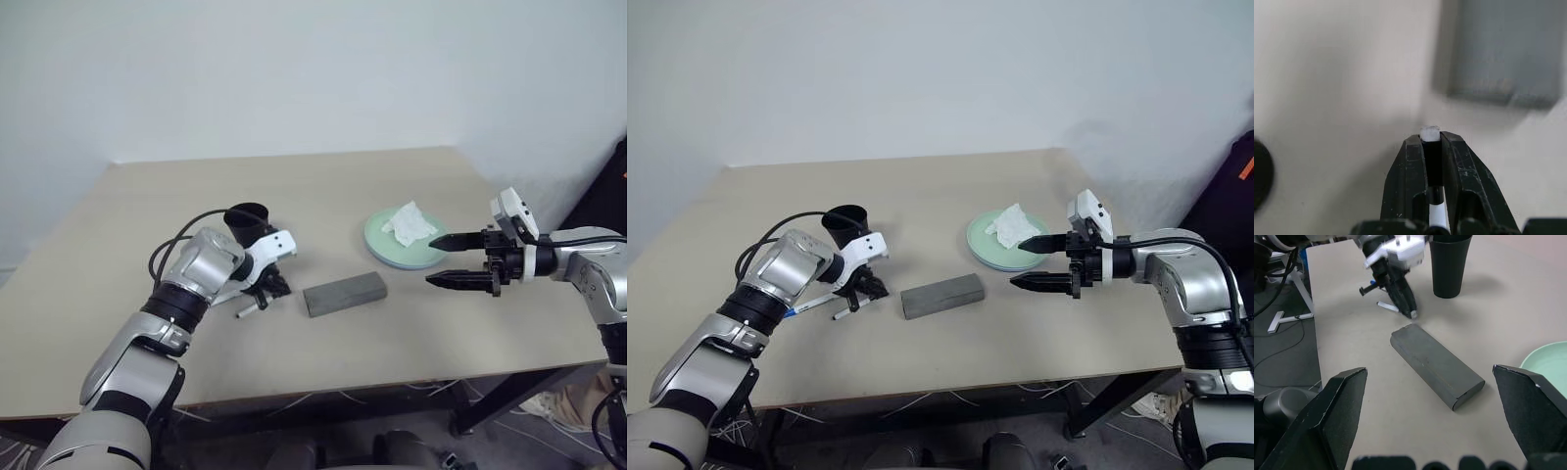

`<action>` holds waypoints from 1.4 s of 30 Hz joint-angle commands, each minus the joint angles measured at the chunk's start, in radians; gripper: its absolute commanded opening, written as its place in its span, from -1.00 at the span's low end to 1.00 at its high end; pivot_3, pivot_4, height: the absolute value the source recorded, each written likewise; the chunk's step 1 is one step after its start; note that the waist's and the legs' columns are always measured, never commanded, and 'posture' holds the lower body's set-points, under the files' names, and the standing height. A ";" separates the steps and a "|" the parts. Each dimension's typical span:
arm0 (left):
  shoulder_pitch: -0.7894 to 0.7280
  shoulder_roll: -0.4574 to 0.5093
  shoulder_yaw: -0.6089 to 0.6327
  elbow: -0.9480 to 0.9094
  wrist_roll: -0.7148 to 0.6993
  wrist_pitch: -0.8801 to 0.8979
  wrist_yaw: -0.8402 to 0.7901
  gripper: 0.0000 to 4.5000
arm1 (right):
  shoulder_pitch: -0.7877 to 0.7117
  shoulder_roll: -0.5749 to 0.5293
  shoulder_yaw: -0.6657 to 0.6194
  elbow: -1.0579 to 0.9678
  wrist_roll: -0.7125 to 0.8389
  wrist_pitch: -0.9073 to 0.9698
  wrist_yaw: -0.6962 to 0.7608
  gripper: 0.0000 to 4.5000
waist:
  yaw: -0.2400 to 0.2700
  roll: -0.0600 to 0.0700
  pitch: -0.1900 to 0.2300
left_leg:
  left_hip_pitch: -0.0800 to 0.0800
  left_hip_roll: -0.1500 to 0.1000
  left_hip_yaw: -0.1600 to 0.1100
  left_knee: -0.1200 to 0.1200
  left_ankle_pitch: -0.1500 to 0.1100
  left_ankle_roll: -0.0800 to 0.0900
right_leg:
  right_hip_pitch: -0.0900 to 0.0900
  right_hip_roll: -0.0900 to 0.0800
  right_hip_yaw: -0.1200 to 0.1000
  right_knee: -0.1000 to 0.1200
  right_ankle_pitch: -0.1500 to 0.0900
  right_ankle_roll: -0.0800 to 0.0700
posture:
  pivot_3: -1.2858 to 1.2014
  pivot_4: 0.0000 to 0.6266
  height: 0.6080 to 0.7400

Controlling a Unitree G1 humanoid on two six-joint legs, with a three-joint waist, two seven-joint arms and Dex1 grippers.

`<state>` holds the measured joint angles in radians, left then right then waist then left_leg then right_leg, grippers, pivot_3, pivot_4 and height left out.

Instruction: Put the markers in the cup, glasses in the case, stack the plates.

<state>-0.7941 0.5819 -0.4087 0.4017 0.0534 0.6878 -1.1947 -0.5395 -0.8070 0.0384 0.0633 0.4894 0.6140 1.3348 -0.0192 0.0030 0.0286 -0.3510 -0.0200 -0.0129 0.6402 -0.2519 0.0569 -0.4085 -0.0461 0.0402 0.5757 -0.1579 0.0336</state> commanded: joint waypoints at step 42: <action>-0.168 -0.166 0.667 0.636 -0.288 -0.906 0.527 -1.00 | -0.062 0.041 -0.024 0.002 0.021 0.002 -0.013 0.99 | 0.023 -0.001 -0.001 | 0.000 -0.004 0.000 0.000 0.000 0.000 | 0.002 -0.001 -0.002 0.000 0.002 0.002 | 0.03 -1.00 0.88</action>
<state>-0.9494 0.4154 0.2541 1.0555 -0.2321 -0.1849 -0.6575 -0.5756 -0.7676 0.0386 0.0870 0.4899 0.6161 1.3235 0.0036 0.0020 0.0276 -0.3509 -0.0244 -0.0124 0.6405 -0.2524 0.0570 -0.4068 -0.0474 0.0384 0.5756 -0.1556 0.0358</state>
